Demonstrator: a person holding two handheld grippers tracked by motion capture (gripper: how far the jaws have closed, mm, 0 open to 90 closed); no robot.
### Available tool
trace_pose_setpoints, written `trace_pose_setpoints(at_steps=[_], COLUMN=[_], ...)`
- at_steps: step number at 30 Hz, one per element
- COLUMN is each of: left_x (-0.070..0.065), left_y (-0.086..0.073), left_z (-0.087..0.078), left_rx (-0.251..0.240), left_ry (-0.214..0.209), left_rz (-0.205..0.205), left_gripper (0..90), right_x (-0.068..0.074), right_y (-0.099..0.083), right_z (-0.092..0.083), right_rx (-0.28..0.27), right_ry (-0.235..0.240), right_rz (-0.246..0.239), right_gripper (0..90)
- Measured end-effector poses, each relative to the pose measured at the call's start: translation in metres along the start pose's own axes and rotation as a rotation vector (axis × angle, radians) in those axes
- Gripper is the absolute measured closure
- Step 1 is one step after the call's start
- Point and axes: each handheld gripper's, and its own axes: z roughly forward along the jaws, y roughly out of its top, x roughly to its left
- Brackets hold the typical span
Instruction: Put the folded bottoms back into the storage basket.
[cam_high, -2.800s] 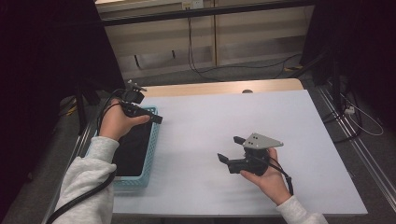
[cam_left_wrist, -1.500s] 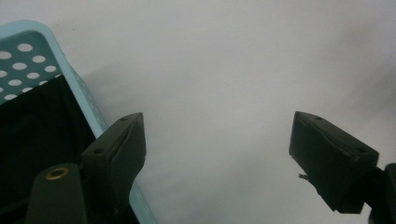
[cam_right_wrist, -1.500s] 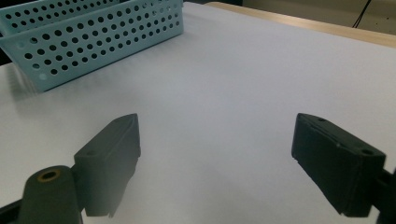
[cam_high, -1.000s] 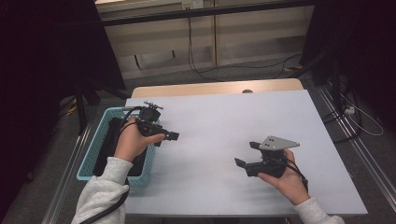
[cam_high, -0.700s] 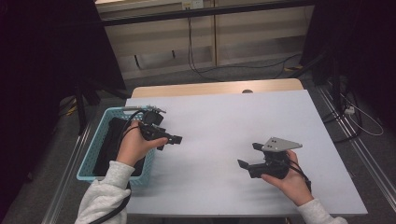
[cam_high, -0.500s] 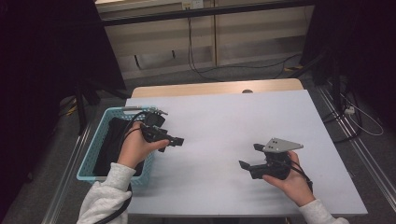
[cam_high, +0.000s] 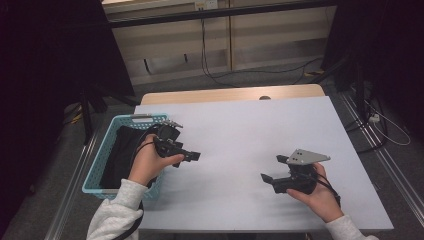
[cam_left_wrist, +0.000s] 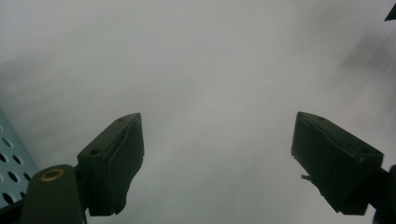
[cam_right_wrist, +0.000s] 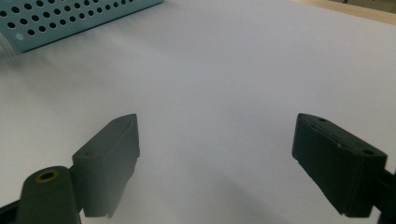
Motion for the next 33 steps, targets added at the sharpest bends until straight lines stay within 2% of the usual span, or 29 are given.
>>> trace_pose_setpoints(at_steps=[21,33], left_x=[-0.016,-0.016], left_y=[-0.021,-0.039], left_z=[0.015,0.026], left_rx=[-0.031,-0.041], left_ry=[-0.056,-0.075], left_rz=[0.019,0.019], left_gripper=[16.6,16.2], right_x=[-0.009,-0.013], right_y=[-0.009,-0.016], right_z=[-0.017,-0.026], right_rx=[0.009,0.020], right_ry=[-0.022,-0.031], right_rz=[0.009,0.012], right_gripper=[14.3,14.1])
